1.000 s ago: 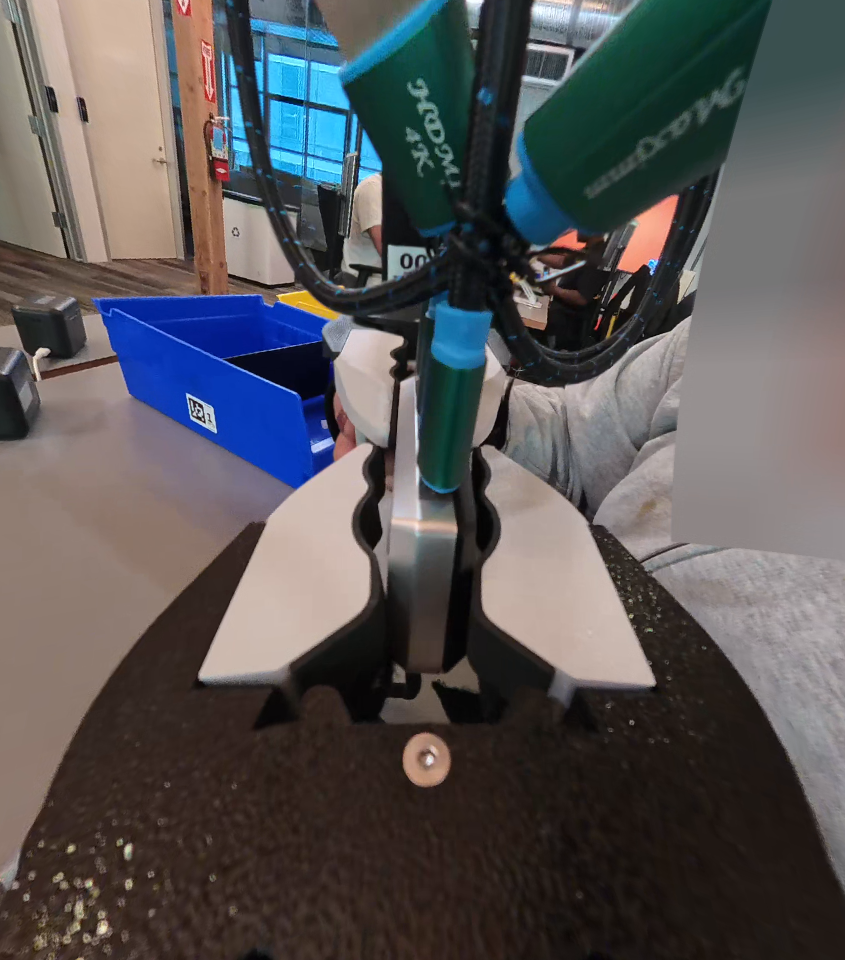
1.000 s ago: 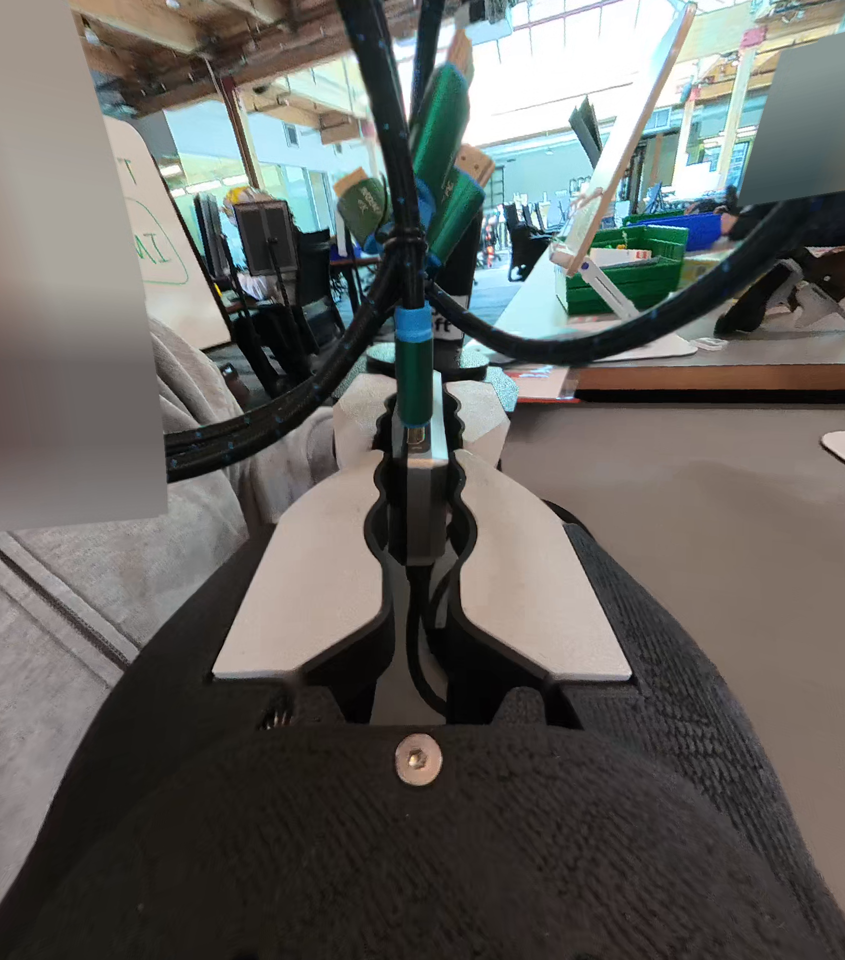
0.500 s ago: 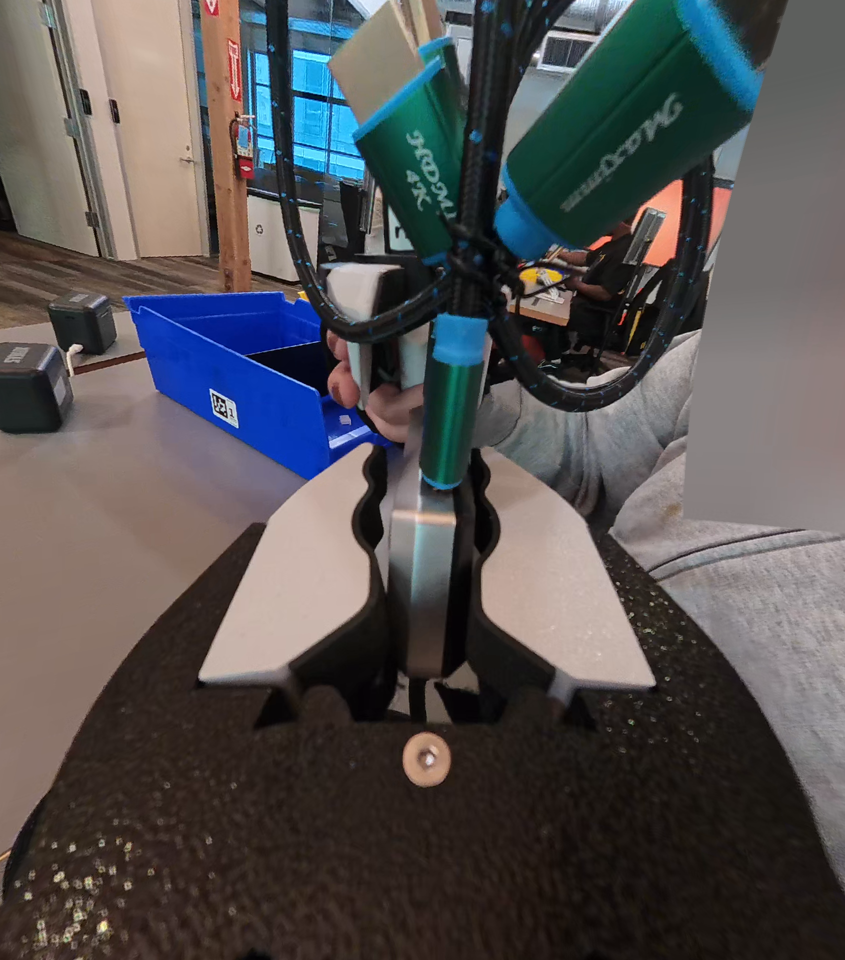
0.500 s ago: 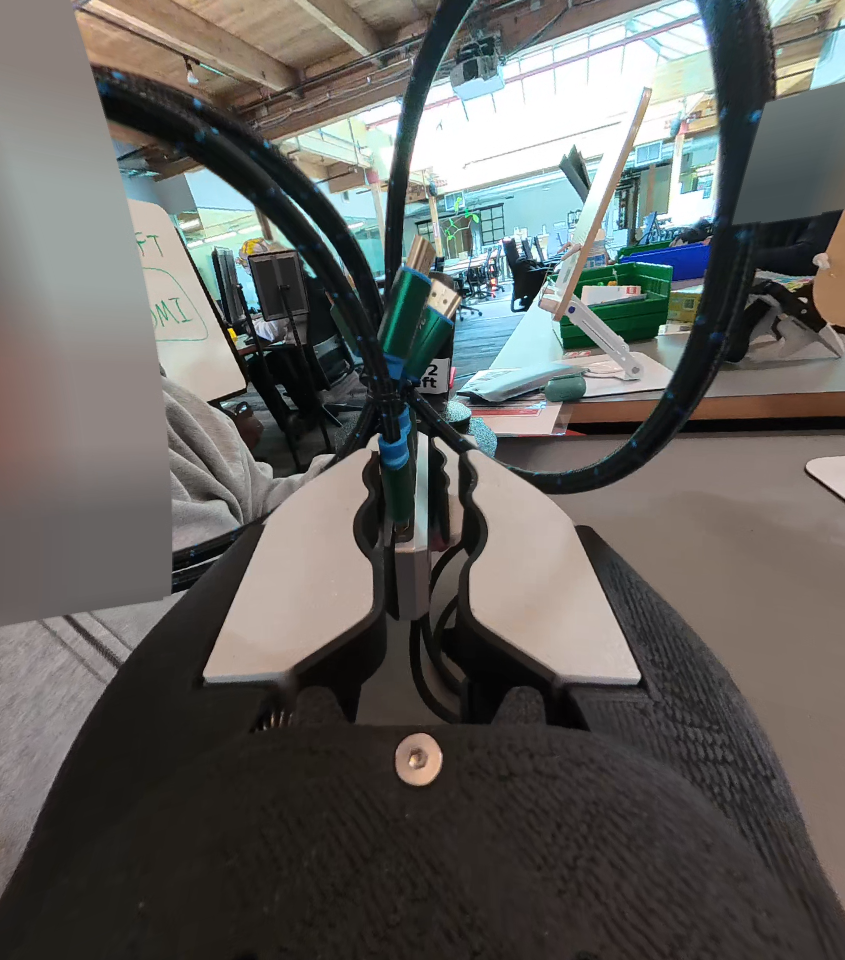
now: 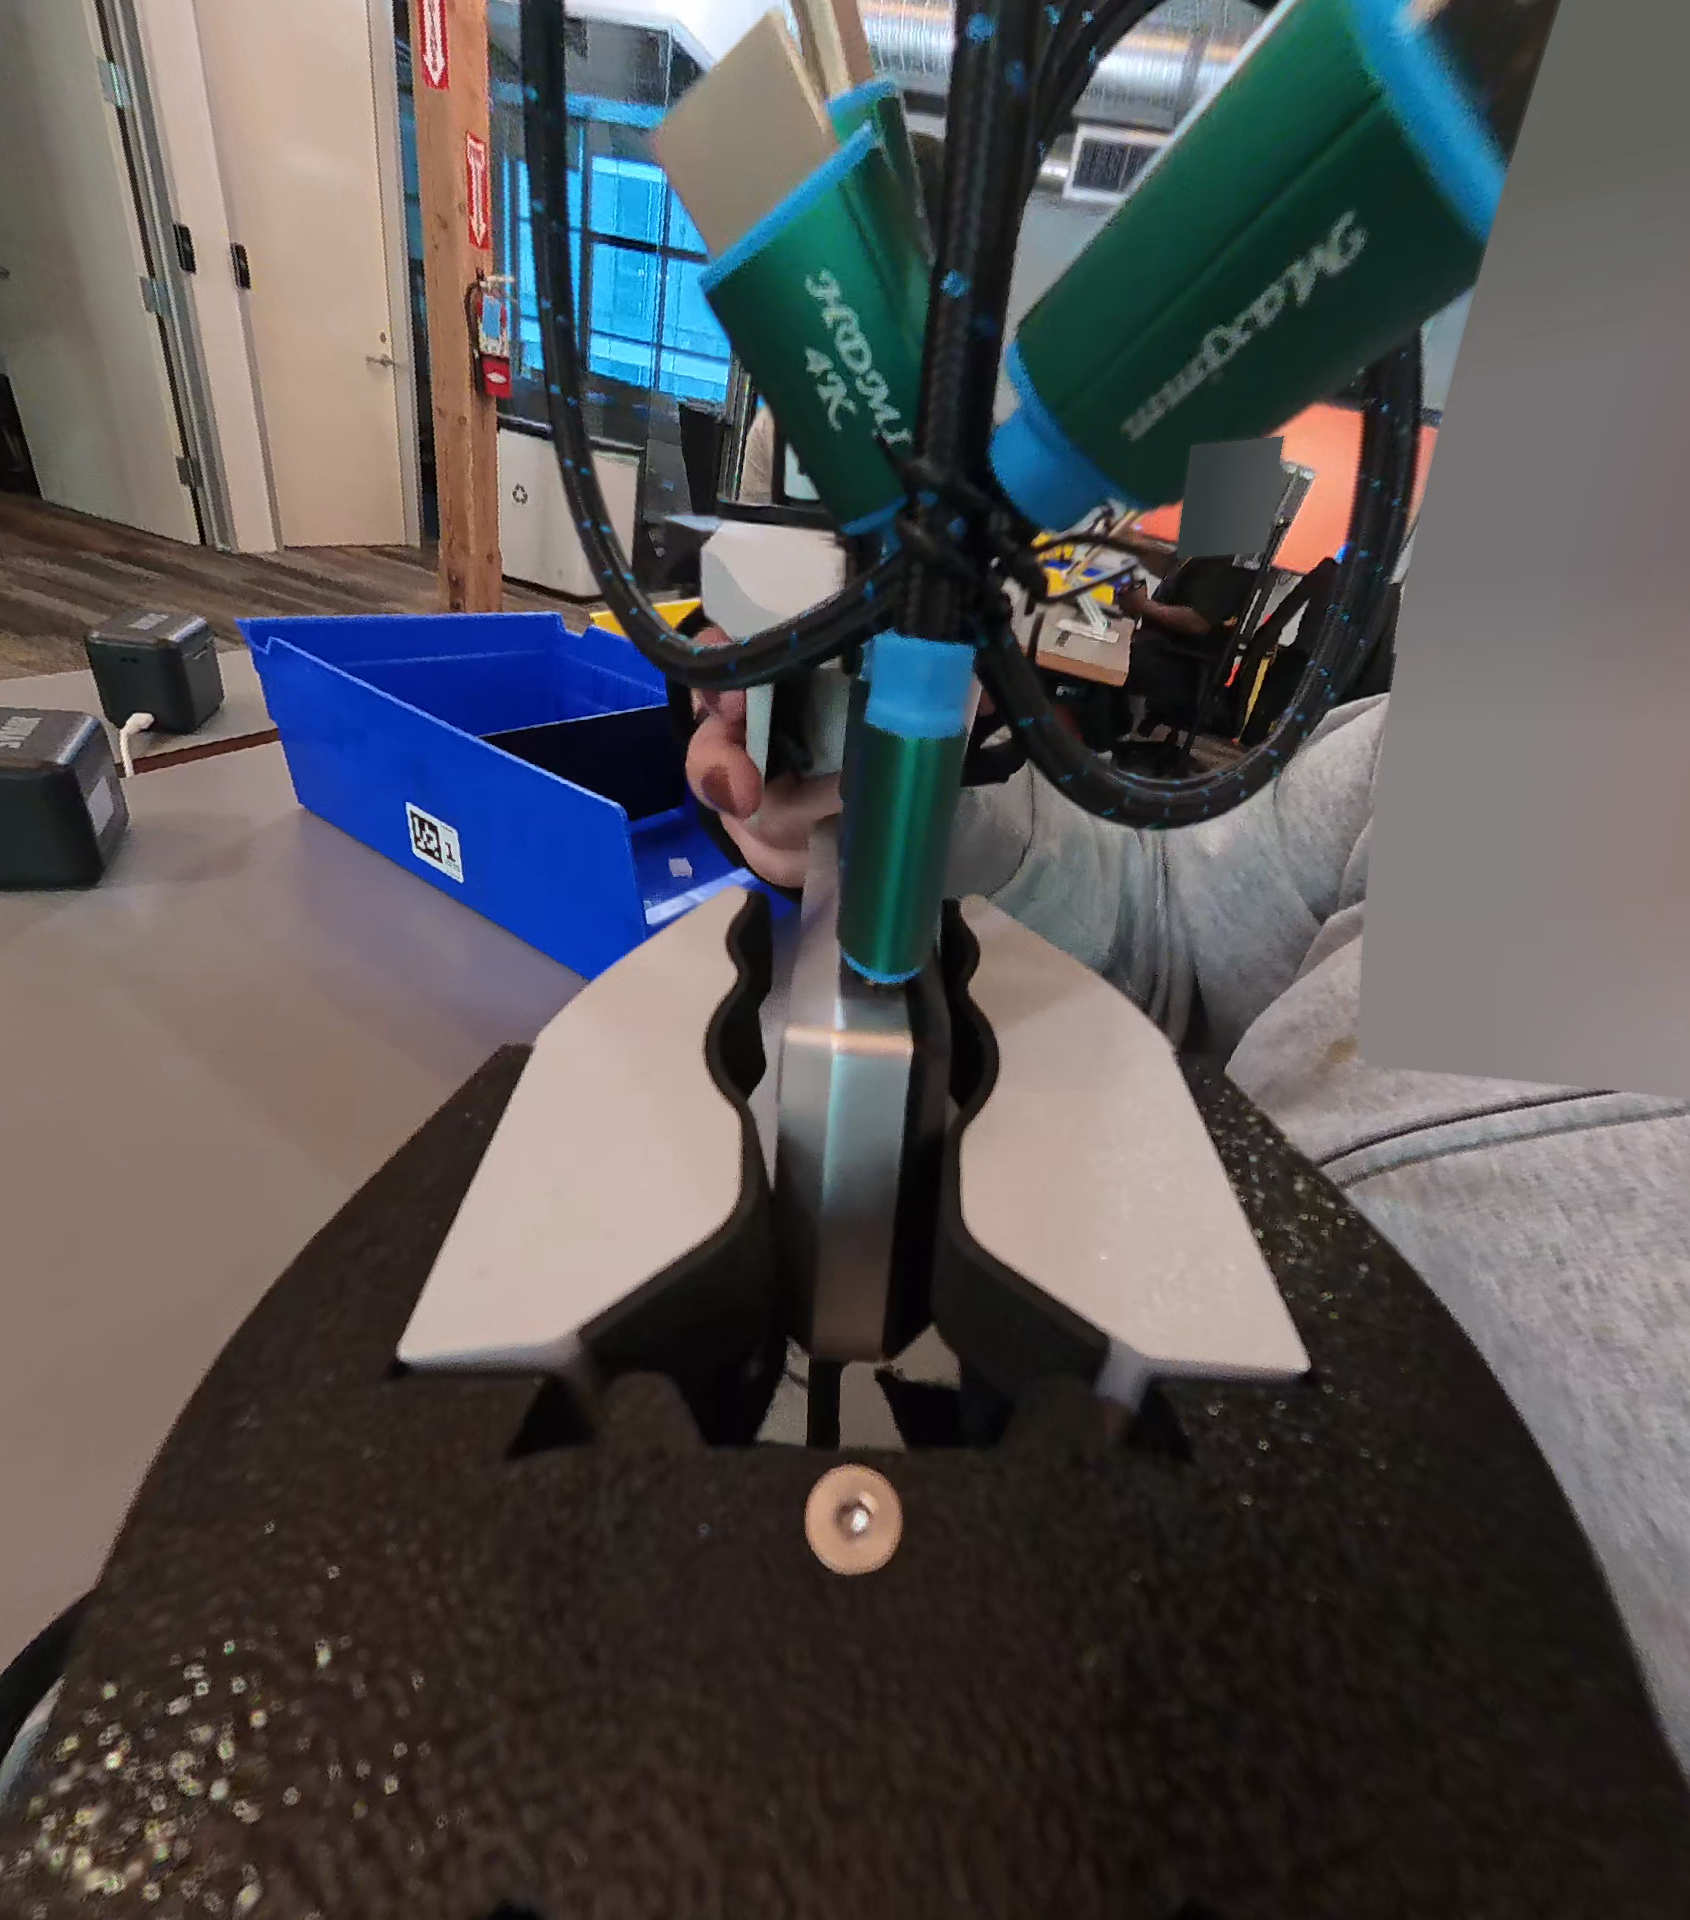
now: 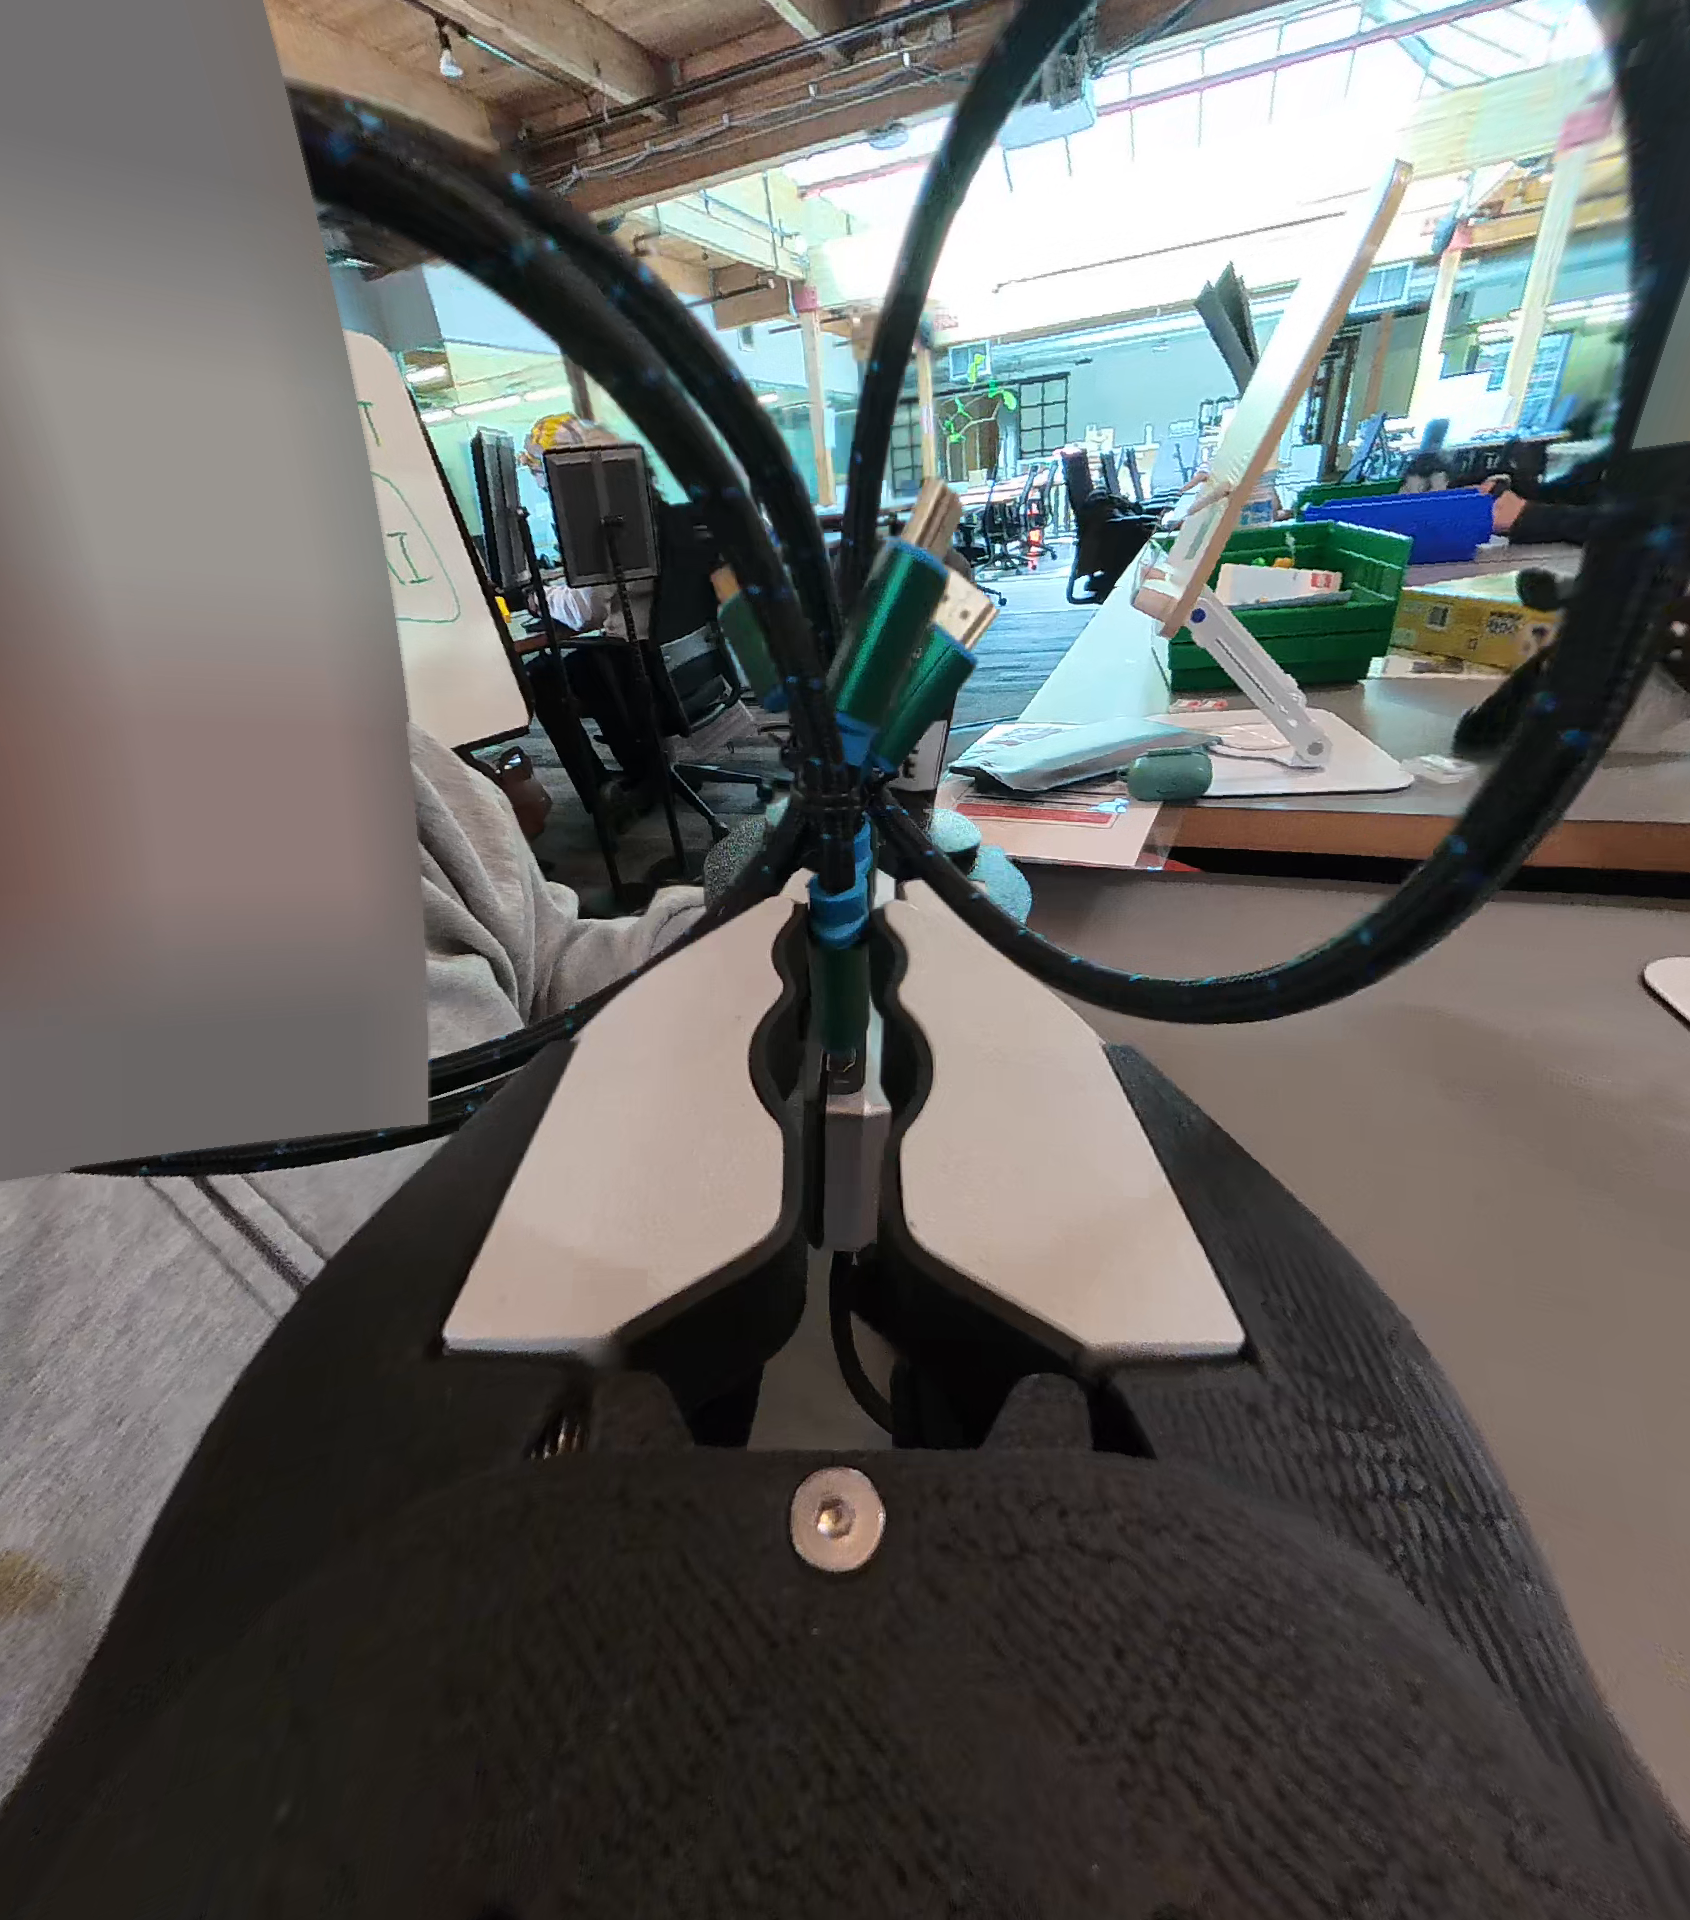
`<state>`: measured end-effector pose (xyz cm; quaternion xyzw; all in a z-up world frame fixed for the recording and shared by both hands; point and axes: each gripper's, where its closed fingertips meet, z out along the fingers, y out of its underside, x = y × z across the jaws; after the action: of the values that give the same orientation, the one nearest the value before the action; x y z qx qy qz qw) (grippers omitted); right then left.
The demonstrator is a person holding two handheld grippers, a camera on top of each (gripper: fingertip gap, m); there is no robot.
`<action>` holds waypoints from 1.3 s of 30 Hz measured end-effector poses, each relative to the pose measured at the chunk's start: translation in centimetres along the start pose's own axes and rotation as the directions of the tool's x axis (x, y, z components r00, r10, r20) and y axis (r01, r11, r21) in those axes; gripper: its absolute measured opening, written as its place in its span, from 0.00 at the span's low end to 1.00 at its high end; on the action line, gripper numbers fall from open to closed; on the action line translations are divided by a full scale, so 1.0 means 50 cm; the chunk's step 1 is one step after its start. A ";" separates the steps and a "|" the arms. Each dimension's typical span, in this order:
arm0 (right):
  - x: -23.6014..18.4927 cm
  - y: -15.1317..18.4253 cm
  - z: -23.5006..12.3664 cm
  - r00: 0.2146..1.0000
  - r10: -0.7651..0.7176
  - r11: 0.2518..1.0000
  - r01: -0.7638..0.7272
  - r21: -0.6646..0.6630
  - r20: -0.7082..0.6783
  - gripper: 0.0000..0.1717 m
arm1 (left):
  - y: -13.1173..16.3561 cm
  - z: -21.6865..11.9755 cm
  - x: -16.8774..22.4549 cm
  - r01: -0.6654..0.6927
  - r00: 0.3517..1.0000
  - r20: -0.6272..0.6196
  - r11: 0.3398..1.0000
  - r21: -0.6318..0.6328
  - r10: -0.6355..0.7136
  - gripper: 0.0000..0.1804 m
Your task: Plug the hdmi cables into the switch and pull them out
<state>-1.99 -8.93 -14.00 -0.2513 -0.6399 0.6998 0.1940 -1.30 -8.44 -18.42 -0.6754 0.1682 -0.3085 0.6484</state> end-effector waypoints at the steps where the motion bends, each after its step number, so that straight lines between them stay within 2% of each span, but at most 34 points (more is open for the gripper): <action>1: 0.000 0.000 0.000 1.000 -0.010 1.000 0.010 -0.003 -0.004 0.06 | -0.001 0.000 -0.001 0.002 1.000 0.001 1.000 0.009 -0.002 0.18; 6: 0.002 0.007 -0.006 0.999 -0.038 0.999 0.037 -0.035 -0.012 0.06 | -0.012 -0.001 -0.003 0.046 0.999 -0.012 0.997 0.057 -0.046 0.18; 14: 0.002 0.030 -0.017 0.999 -0.010 0.994 0.013 -0.104 0.030 0.16 | -0.025 -0.002 -0.003 0.032 0.999 -0.003 0.993 0.116 -0.032 0.17; 20: 0.005 0.037 -0.003 1.000 -0.012 0.996 0.014 -0.093 0.024 0.14 | -0.019 0.004 0.002 0.018 1.000 -0.011 0.995 0.093 -0.017 0.18; 23: 0.001 0.029 0.003 1.000 -0.009 0.999 0.010 -0.046 0.028 0.06 | -0.015 0.004 -0.003 0.009 1.000 0.010 0.997 0.080 -0.010 0.18; 28: 0.009 0.020 0.006 1.000 0.004 1.000 -0.004 0.014 0.004 0.06 | -0.019 0.004 -0.013 0.011 0.998 0.057 0.996 0.085 -0.015 0.18; 29: 0.011 0.019 0.005 1.000 0.019 0.999 -0.019 0.030 0.007 0.06 | -0.016 0.004 -0.019 0.009 0.996 0.083 0.998 0.069 -0.015 0.21; 30: 0.012 0.018 0.004 0.999 0.033 0.998 -0.033 0.044 0.012 0.06 | -0.005 0.005 -0.026 0.006 0.994 0.105 1.000 0.023 -0.008 0.29; 32: 0.014 0.018 0.006 0.999 0.045 0.997 -0.045 0.059 0.014 0.06 | 0.021 0.012 -0.026 -0.002 0.994 0.109 0.997 -0.073 0.009 0.34; 34: 0.013 0.017 0.009 0.999 0.043 0.996 -0.044 0.073 0.013 0.06 | 0.043 0.020 -0.026 -0.017 0.993 0.111 0.990 -0.137 0.033 0.33; 35: 0.013 0.016 0.010 0.999 0.043 0.996 -0.044 0.081 0.013 0.06 | 0.054 0.022 -0.029 -0.031 0.992 0.119 0.985 -0.171 0.052 0.26; 36: 0.012 0.015 0.010 0.999 0.043 0.995 -0.043 0.085 0.012 0.06 | 0.054 0.023 -0.028 -0.049 0.990 0.119 0.984 -0.169 0.069 0.22; 39: 0.011 0.017 0.010 1.000 0.014 0.998 -0.013 0.066 -0.001 0.06 | 0.029 0.020 -0.018 -0.031 0.996 0.076 0.998 -0.061 0.036 0.21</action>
<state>-2.66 -9.10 -14.88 -0.2496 -0.6146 0.7217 0.1980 -1.08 -7.27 -19.97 -0.7028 0.1637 -0.2662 0.6390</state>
